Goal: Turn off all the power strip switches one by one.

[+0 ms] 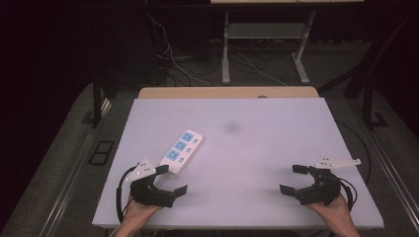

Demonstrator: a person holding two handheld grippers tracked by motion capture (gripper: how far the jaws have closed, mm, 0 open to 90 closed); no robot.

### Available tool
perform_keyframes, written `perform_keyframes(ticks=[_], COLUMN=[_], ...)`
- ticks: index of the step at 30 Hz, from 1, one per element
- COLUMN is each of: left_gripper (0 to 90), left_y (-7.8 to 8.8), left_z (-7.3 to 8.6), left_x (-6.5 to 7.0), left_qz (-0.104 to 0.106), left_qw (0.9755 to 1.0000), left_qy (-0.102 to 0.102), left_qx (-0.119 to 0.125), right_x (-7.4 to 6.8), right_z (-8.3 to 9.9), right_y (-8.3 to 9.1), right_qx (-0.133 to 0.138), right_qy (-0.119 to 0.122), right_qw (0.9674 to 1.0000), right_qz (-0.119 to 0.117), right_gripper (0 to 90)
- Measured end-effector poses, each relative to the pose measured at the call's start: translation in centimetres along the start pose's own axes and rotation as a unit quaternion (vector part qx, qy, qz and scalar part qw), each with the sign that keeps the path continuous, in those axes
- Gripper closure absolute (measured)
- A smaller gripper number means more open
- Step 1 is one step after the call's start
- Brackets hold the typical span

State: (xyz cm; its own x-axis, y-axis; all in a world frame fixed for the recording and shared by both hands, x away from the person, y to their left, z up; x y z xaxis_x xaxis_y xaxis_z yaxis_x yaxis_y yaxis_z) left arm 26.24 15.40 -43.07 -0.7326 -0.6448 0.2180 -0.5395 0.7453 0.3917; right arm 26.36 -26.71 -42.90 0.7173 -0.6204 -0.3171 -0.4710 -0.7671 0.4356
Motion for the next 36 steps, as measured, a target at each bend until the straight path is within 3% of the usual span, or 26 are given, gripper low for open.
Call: perform_keyframes(ticks=[19,36], left_gripper=[0.0,0.0], left_y=[-0.31,-0.45], left_z=[0.10,-0.19], left_x=[0.28,0.70], left_qz=[0.004,0.007], left_qw=[0.9999,0.9987], left_qy=[-0.003,-0.011], left_qx=[-0.009,-0.049], right_x=[-0.02,0.13], right_z=[0.31,0.46], right_y=[0.17,-0.01], right_qx=[-0.004,-0.017], right_qy=[-0.010,-0.012], right_qw=[0.9999,0.9997], right_qz=[-0.001,-0.008], right_gripper=[0.3,0.3])
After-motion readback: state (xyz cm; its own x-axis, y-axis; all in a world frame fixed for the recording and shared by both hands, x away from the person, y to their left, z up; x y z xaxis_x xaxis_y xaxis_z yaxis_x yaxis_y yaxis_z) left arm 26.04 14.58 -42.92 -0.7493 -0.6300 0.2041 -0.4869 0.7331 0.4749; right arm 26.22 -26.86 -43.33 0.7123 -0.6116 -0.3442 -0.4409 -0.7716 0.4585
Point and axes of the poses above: each handheld gripper's, and its own axes: y roughly backward along the jaws, z roughly out of its underside, x roughly to its right, the point moved 4 cm from there along -y, roughly forward along the jaws, and after that the axes turned 3 degrees about x, right-handed, at the moved point
